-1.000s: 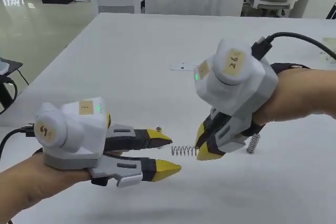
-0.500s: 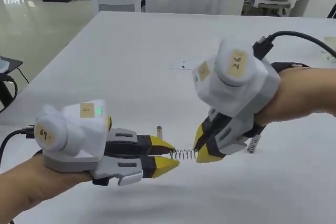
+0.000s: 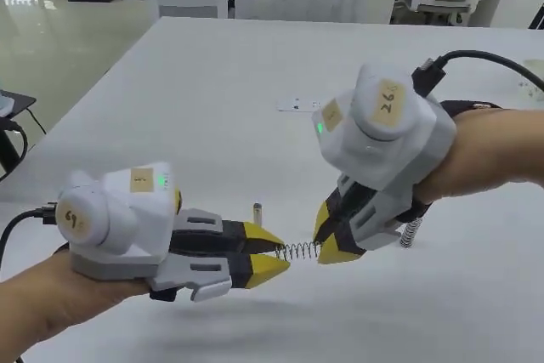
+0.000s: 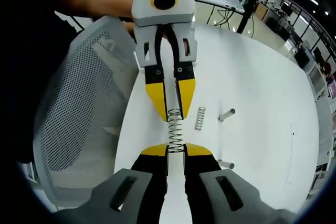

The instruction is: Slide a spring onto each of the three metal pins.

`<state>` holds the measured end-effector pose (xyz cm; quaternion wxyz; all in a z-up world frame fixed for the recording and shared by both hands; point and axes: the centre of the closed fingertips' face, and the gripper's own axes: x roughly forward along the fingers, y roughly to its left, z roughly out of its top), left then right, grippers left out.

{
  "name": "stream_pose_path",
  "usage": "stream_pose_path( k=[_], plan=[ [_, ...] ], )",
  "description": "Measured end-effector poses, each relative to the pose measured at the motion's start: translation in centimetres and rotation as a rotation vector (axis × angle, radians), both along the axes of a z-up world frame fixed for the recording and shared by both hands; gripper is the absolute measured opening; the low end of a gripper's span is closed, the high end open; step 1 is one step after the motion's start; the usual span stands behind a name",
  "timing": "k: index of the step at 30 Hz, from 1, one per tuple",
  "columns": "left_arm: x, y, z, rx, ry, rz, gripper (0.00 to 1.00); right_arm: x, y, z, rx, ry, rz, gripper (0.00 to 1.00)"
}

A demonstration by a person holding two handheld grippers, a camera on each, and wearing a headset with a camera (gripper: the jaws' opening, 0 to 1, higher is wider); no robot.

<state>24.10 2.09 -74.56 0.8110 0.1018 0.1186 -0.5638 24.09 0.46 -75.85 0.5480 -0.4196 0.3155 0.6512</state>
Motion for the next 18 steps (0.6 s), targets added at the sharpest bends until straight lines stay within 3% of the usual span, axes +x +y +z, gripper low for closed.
stream_pose_path(
  k=[18],
  plan=[
    [-0.23, -0.23, 0.39, -0.011, 0.003, -0.009, 0.02, 0.11, -0.13, -0.65, 0.004, 0.018, -0.027, 0.13]
  ],
)
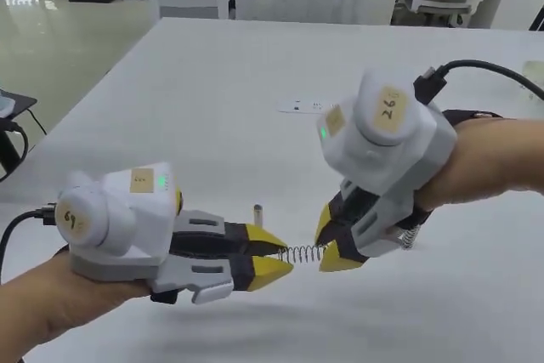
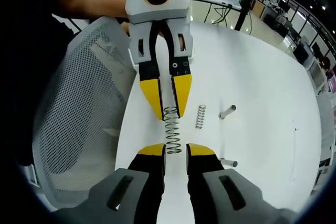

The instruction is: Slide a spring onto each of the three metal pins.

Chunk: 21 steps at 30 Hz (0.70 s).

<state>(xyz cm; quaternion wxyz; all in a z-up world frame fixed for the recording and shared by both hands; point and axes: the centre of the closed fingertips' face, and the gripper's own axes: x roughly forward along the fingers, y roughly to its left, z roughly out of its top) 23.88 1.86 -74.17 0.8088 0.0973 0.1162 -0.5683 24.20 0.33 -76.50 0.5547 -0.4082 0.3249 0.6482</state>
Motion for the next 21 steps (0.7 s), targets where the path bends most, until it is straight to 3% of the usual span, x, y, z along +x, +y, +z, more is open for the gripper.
stream_pose_path(
  k=[15, 21],
  plan=[
    [-0.10, -0.43, 1.02, -0.028, -0.022, -0.006, 0.02, -0.29, -0.15, -0.49, 0.004, 0.007, -0.007, 0.09],
    [-0.01, -0.27, 0.75, -0.021, -0.021, -0.001, 0.02, -0.20, 0.04, -0.04, 0.015, 0.001, -0.017, 0.09]
  ],
)
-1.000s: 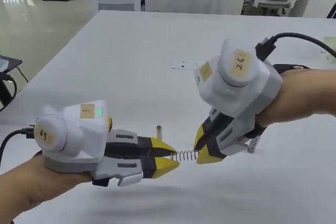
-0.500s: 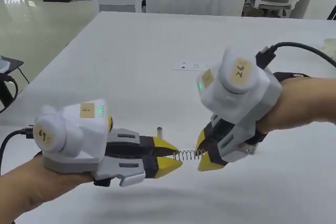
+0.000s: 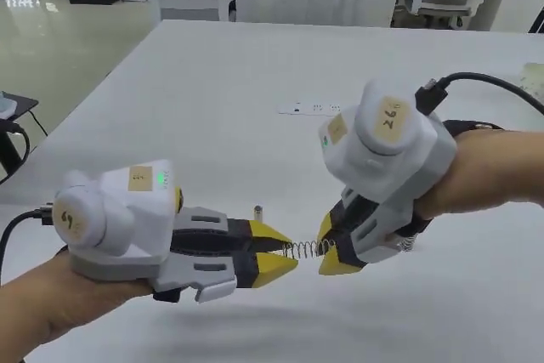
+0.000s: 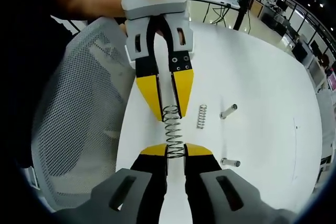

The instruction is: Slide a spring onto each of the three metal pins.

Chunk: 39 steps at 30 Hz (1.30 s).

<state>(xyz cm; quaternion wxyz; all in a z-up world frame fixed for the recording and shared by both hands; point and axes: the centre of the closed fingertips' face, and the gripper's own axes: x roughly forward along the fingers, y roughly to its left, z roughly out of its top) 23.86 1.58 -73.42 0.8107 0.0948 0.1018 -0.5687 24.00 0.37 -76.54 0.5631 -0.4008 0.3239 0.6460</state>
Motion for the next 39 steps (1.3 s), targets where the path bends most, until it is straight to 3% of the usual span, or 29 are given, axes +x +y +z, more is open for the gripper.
stream_pose_path(
  k=[7, 17, 39],
  plan=[
    [0.1, 0.2, -0.5, 0.017, 0.006, 0.007, 0.02, 0.1, 0.4, 0.9, 0.012, -0.011, 0.000, 0.09],
    [0.1, 0.3, -1.0, 0.023, 0.019, 0.010, 0.02, -0.5, 1.7, 2.2, 0.063, 0.008, 0.008, 0.09],
    [-0.1, 0.1, -1.2, 0.025, 0.031, 0.007, 0.02, -1.3, 3.3, 3.2, 0.078, 0.007, 0.047, 0.09]
  ],
)
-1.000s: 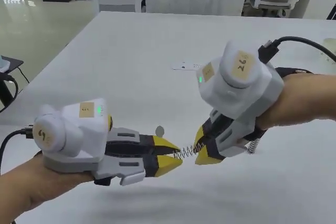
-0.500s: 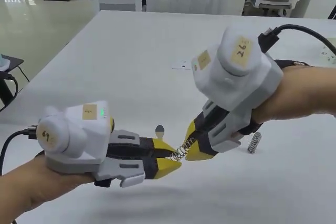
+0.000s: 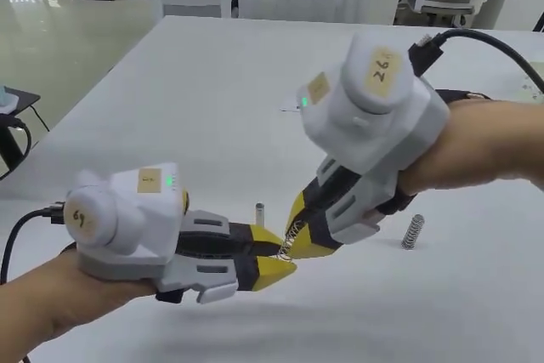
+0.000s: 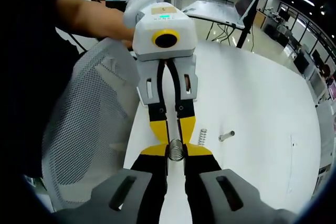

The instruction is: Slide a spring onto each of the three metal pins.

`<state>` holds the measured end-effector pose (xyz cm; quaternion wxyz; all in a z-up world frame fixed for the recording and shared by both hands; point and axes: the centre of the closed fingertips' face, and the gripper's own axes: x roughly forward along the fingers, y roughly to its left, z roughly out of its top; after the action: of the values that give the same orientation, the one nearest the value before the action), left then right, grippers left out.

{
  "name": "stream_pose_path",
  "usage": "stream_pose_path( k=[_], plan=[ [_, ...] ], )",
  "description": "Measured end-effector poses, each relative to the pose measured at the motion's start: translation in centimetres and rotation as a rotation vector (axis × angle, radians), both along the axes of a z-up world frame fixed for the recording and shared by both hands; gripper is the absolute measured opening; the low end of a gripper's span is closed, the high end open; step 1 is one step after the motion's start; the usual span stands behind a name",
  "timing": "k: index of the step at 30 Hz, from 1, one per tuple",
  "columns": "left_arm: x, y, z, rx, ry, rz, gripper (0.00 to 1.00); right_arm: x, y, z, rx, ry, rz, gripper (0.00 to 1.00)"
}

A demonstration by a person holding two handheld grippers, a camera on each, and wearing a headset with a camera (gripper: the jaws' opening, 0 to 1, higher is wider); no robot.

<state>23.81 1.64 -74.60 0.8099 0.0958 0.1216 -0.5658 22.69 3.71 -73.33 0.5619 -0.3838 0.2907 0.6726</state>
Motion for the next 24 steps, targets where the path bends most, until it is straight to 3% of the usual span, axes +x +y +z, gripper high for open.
stream_pose_path(
  k=[12, 24],
  plan=[
    [0.16, 0.08, -0.22, -0.001, 0.011, 0.004, 0.03, 0.13, -0.08, -0.25, -0.010, 0.002, -0.001, 0.09],
    [0.25, 0.70, -0.33, -0.003, 0.031, 0.022, 0.12, 0.92, -0.79, -0.51, -0.035, -0.013, -0.017, 0.09]
  ],
)
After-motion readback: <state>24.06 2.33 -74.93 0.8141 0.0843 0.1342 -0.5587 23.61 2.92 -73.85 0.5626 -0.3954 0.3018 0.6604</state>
